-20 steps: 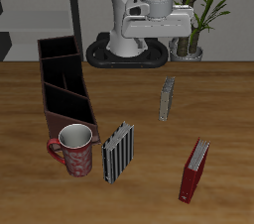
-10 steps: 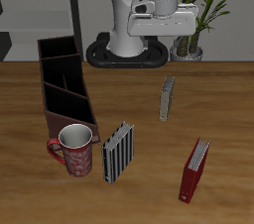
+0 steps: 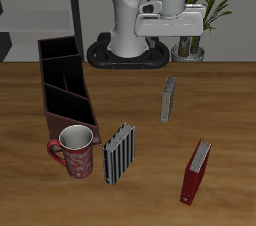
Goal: Place the yellow book into the right desk caddy's front compartment
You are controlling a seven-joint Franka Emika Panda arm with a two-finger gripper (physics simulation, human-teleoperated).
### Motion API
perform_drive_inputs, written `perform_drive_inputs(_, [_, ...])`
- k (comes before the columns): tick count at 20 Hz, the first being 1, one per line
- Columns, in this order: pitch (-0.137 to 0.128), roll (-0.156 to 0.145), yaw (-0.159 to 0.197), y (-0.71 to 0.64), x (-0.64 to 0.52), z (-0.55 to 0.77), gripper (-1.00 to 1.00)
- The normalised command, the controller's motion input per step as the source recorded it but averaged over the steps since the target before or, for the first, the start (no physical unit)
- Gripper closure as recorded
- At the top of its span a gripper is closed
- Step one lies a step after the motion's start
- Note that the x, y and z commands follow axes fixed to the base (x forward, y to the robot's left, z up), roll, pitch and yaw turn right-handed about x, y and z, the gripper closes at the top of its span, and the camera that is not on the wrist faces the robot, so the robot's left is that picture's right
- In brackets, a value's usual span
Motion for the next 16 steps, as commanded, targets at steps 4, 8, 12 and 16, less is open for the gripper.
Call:
perform_drive_inputs(4, [-0.025,-0.028,-0.028,-0.05,0.18,-0.22,-1.00])
perform_drive_inputs(8, [-0.010,-0.010,-0.021,0.01,0.20,-0.24,-1.00])
perform_drive_inputs(12, [-0.012,0.028,-0.011,0.06,0.12,-0.29,-1.00])
perform_drive_inputs(16, [-0.021,-0.007,-0.019,0.08,0.04,-0.27,-1.00])
